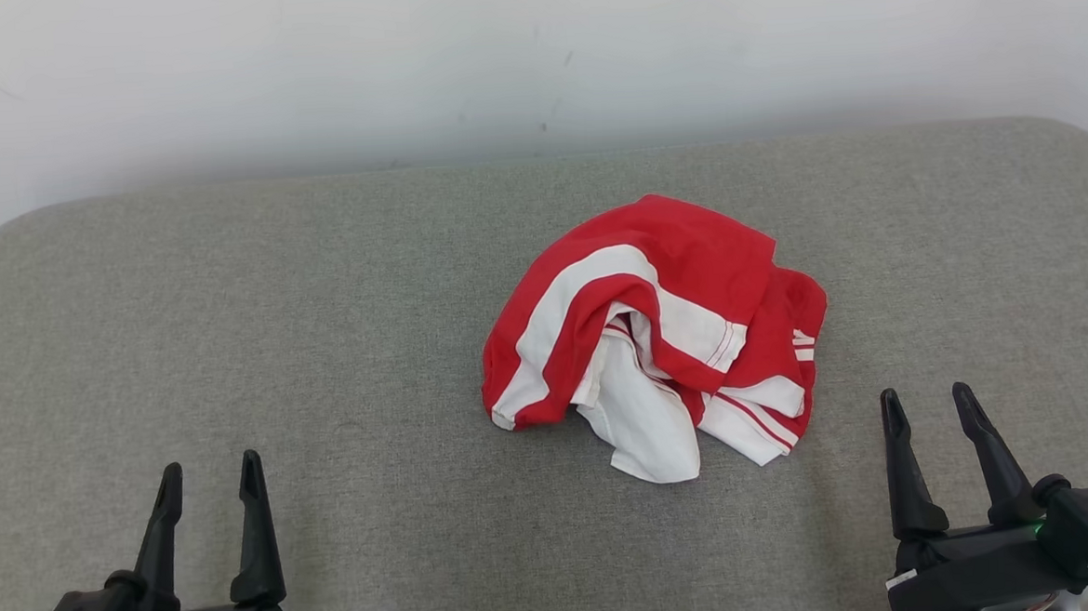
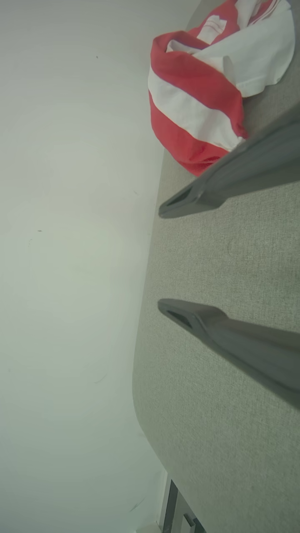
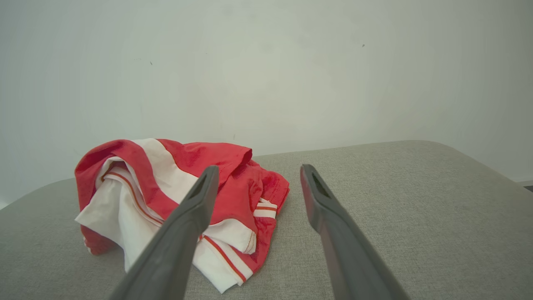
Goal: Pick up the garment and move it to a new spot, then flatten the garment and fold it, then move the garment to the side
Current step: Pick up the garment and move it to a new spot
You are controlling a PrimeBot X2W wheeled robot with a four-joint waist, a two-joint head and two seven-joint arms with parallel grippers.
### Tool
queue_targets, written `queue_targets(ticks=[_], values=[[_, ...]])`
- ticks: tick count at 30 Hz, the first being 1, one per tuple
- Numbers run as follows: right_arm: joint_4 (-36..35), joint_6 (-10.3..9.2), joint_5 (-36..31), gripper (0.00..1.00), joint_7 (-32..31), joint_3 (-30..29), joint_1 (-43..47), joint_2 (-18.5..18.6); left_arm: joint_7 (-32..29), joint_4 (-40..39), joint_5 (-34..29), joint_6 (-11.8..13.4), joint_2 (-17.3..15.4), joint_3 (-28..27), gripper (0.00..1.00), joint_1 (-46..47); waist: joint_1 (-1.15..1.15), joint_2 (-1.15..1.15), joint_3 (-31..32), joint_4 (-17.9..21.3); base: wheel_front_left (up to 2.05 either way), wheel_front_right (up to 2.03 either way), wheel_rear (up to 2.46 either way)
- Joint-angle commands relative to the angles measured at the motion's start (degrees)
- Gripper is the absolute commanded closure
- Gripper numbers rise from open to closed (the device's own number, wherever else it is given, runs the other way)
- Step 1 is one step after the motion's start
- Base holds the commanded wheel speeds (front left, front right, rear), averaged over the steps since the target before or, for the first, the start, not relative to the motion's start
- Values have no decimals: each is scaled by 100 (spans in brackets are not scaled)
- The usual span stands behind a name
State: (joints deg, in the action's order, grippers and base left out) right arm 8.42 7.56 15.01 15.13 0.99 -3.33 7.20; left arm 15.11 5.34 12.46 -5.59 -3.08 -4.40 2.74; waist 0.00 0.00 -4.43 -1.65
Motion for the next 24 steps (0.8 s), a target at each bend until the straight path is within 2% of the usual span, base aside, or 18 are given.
queue_targets(ticks=[1,6,12,19,24], values=[[14,-14,17,0,4,14,-15,-9,7,14,-62,-22,7,-26,0,-45,0,0,7,12,0,0,0],[10,-13,37,0,3,32,-50,-24,7,21,-139,-93,20,174,0,241,0,0,-32,79,0,0,0],[-7,-14,52,0,3,40,-133,-31,7,170,-93,-151,20,871,0,928,0,0,-166,267,0,0,0],[11,-14,97,0,3,12,-247,-78,6,689,-8,-177,16,1819,0,1747,0,0,-352,627,0,0,0],[6,-14,121,0,3,-14,-273,-115,7,1101,-39,-178,14,2171,0,2077,0,0,-451,828,0,0,0]])
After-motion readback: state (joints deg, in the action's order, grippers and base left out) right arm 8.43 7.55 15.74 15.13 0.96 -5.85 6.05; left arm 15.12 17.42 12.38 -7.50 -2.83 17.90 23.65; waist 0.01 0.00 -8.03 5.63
